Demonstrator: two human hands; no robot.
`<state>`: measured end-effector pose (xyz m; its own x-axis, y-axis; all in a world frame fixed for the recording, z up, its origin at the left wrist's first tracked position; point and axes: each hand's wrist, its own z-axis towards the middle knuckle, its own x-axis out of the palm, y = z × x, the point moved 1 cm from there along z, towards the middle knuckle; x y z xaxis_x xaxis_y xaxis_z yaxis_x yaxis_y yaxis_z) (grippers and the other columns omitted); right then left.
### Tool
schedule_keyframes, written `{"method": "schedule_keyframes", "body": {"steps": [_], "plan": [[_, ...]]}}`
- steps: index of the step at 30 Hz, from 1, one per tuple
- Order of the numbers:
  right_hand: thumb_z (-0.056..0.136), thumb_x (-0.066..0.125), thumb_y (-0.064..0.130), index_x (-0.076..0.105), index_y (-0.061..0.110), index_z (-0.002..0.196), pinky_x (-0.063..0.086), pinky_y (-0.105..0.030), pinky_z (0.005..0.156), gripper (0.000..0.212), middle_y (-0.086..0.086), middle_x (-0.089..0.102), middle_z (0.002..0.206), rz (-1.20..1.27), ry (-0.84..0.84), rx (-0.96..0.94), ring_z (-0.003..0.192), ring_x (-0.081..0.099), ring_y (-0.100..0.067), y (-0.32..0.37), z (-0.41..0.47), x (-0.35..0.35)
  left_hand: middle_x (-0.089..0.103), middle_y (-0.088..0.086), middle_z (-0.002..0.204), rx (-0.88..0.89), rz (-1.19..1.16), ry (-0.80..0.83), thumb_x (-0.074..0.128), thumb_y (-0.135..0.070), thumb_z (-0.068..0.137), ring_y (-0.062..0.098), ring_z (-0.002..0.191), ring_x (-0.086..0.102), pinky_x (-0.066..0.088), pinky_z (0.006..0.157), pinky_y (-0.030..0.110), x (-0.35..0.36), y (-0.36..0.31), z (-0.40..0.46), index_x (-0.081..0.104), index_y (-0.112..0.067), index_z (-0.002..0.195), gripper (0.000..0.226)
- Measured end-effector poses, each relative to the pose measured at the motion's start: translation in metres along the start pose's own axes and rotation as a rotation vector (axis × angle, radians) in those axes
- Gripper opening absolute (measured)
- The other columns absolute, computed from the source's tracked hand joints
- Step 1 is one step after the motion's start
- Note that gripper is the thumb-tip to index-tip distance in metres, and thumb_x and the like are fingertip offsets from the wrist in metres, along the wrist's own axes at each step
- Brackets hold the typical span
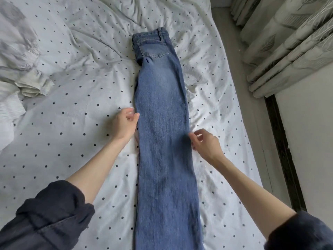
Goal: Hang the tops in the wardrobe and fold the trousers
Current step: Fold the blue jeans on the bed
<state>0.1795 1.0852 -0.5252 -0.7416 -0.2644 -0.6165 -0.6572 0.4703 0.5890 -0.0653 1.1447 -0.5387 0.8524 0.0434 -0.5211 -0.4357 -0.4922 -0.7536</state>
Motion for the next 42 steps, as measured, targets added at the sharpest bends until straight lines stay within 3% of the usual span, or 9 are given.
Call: {"method": "schedule_keyframes", "body": {"steps": [7,14,17,21,26,33,37,40,42], "plan": [[0.096,0.043,0.036,0.056,0.011,0.123,0.046,-0.028,0.074,0.039,-0.004,0.061,0.095,0.052,0.019,-0.024,0.085,0.056,-0.023,0.063,0.098,-0.022,0.059,0.014,0.123,0.011,0.023,-0.016,0.048,-0.020,0.097,0.026,0.112,0.056,0.045,0.096,0.034,0.004,-0.049,0.073,0.054,-0.004,0.125,0.033],[0.096,0.045,0.039,0.056,0.010,0.124,0.046,-0.036,0.096,0.041,-0.007,0.059,0.115,0.157,0.063,0.036,0.106,0.057,-0.025,0.109,0.222,-0.024,0.043,0.005,0.069,-0.110,0.004,0.135,0.044,-0.024,0.099,0.019,0.070,0.041,0.033,0.062,0.029,0.020,-0.073,0.174,0.042,-0.016,0.066,0.034],[0.093,0.052,0.039,0.062,-0.001,0.111,0.044,-0.031,0.076,0.045,-0.009,0.058,0.095,0.328,0.058,0.090,0.086,0.053,-0.018,0.122,0.254,-0.022,0.060,0.008,0.090,-0.245,-0.195,0.158,0.049,-0.019,0.097,0.021,0.084,0.055,0.049,0.078,0.033,0.028,-0.086,0.197,0.058,-0.015,0.077,0.022],[0.092,0.055,0.040,0.065,0.007,0.100,0.048,-0.033,0.086,0.035,-0.009,0.063,0.105,0.442,0.102,0.187,0.095,0.059,-0.019,0.141,0.297,-0.020,0.062,0.006,0.085,-0.396,-0.368,0.190,0.052,-0.027,0.096,0.018,0.070,0.058,0.051,0.060,0.027,0.041,-0.095,0.240,0.057,-0.008,0.102,0.020],[0.083,0.069,0.038,0.054,0.015,0.077,0.038,-0.030,0.066,0.028,-0.006,0.049,0.078,0.487,0.162,0.278,0.069,0.045,-0.019,0.151,0.332,-0.025,0.061,0.006,0.079,-0.492,-0.399,0.210,0.064,-0.029,0.089,0.016,0.061,0.058,0.050,0.042,0.019,0.051,-0.096,0.273,0.056,-0.009,0.093,0.022],[0.085,0.067,0.022,0.063,0.001,0.095,0.043,-0.035,0.077,0.023,-0.008,0.060,0.091,0.520,0.162,0.251,0.084,0.054,-0.021,0.155,0.347,-0.034,0.060,0.008,0.106,-0.399,-0.484,0.131,0.072,-0.009,0.081,0.021,0.103,0.054,0.045,0.094,0.035,0.054,-0.112,0.294,0.057,-0.008,0.104,0.028],[0.084,0.068,0.016,0.066,0.010,0.077,0.042,-0.028,0.071,0.010,-0.003,0.063,0.082,0.628,0.052,0.088,0.084,0.056,-0.016,0.160,0.353,-0.053,0.056,0.003,0.095,-0.038,-0.495,0.008,0.070,0.003,0.077,0.015,0.085,0.056,0.048,0.081,0.029,0.046,-0.140,0.313,0.044,-0.018,0.085,0.035],[0.086,0.068,0.019,0.066,0.003,0.104,0.048,-0.026,0.064,0.024,-0.003,0.061,0.080,0.438,-0.054,0.074,0.069,0.055,-0.016,0.152,0.351,-0.050,0.056,0.004,0.108,-0.033,-0.377,0.037,0.069,0.000,0.080,0.014,0.094,0.055,0.048,0.086,0.026,0.049,-0.132,0.319,0.046,-0.010,0.109,0.039],[0.090,0.061,0.027,0.054,0.006,0.128,0.051,-0.036,0.087,0.044,-0.011,0.063,0.107,0.289,-0.110,0.074,0.085,0.061,-0.021,0.145,0.347,-0.041,0.054,0.006,0.126,-0.150,-0.269,0.124,0.074,-0.011,0.079,0.021,0.111,0.054,0.044,0.100,0.039,0.054,-0.112,0.317,0.042,-0.006,0.127,0.058]]}}
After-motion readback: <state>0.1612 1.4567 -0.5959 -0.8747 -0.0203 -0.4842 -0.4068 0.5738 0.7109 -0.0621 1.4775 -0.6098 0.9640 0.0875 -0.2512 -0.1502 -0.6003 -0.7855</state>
